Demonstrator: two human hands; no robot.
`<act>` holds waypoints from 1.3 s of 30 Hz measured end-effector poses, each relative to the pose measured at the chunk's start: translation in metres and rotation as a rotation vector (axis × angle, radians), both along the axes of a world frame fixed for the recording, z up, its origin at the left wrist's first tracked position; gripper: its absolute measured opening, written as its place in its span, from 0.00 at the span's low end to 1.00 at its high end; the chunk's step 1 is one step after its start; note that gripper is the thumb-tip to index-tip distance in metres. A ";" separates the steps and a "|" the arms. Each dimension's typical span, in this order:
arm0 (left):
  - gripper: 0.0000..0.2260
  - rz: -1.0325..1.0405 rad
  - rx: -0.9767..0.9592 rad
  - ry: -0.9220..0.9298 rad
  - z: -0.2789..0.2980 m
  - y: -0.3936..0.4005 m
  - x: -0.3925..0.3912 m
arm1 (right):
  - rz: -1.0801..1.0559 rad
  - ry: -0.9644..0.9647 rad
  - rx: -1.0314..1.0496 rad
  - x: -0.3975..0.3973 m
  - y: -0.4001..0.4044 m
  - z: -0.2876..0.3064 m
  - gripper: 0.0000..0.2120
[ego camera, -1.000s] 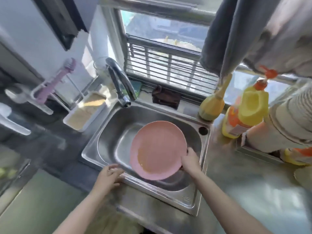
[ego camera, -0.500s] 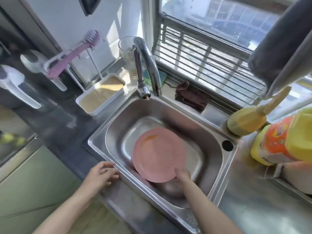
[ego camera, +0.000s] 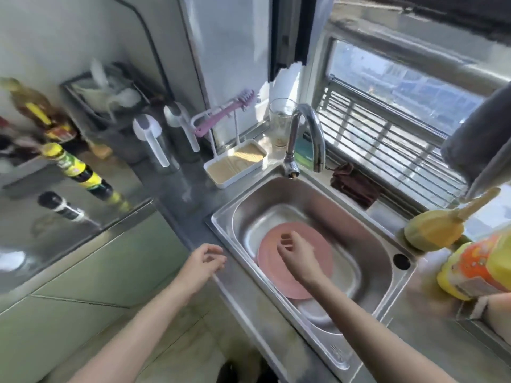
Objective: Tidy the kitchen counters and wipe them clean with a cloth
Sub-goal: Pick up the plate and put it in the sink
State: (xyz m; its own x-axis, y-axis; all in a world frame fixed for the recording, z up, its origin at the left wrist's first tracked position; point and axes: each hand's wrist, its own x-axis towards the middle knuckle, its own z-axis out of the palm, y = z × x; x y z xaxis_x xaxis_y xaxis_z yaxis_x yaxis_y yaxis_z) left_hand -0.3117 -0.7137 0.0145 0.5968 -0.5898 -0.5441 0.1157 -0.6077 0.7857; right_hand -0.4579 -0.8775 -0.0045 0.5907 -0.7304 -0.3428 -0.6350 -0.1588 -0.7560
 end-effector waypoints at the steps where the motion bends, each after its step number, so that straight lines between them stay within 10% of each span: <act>1: 0.05 0.010 -0.002 -0.046 0.006 0.013 0.007 | 0.060 -0.024 -0.011 0.014 0.010 0.013 0.12; 13: 0.17 0.151 0.293 -0.342 0.048 0.306 0.056 | 0.927 0.085 -0.203 0.169 0.227 0.062 0.20; 26: 0.08 0.898 0.224 -0.233 0.039 0.665 0.003 | 1.358 0.021 -0.174 0.252 0.572 0.049 0.15; 39: 0.12 1.572 0.301 -0.198 0.012 0.809 -0.096 | 1.767 0.082 -0.033 0.239 0.819 0.033 0.13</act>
